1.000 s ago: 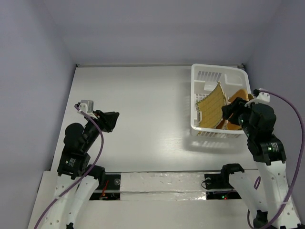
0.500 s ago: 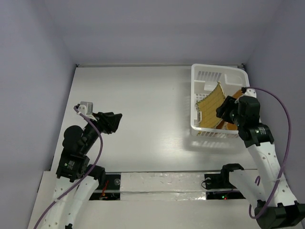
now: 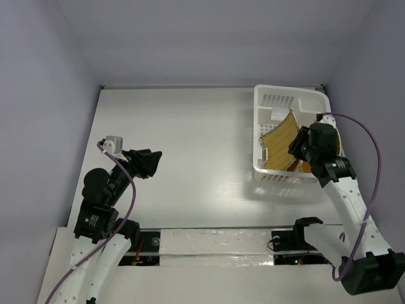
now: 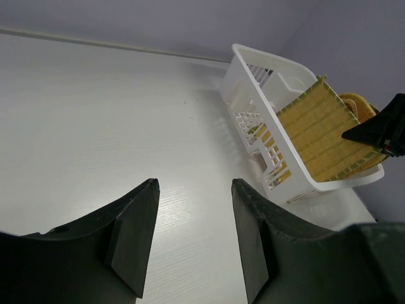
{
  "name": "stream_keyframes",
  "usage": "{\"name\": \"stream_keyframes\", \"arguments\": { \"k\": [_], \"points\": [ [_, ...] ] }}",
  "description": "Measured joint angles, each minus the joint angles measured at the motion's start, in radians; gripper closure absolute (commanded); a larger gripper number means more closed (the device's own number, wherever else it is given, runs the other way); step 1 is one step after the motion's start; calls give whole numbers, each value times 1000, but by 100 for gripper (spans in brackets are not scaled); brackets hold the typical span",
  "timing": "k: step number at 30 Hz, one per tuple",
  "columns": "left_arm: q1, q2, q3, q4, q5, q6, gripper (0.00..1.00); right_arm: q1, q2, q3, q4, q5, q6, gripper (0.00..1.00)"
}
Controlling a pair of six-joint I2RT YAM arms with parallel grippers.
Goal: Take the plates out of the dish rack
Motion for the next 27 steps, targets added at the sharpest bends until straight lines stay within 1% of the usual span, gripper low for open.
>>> {"name": "stream_keyframes", "arguments": {
  "k": [1, 2, 3, 4, 6, 7, 9, 18, 23, 27],
  "points": [
    [-2, -3, 0, 0, 0, 0, 53, 5, 6, 0, 0, 11, 0, 64],
    [-5, -7, 0, 0, 0, 0, 53, 10, 12, 0, -1, 22, -2, 70],
    [-6, -10, 0, 0, 0, 0, 53, 13, 14, 2, -2, 29, -3, 73],
    [-7, -13, 0, 1, 0, 0, 53, 18, 15, 4, -1, 39, 0, 80],
    [-8, -17, 0, 1, 0, 0, 53, 27, 16, 5, -3, 55, 4, 87],
    [-8, -20, 0, 1, 0, 0, 53, 32, 19, 6, -10, 67, 11, 94],
    [-9, -23, 0, 1, 0, 0, 53, 37, 27, 17, -25, 82, 14, 100],
    [-19, -40, 0, 1, 0, 0, 52, 125, 79, 103, -99, 169, 0, 100],
    [-19, -41, 0, 1, 0, 0, 52, 153, 74, 174, -150, 195, -29, 100],
    [-19, -41, 0, 1, 0, 0, 52, 154, 36, 254, -158, 200, -58, 100]
  ]
}}
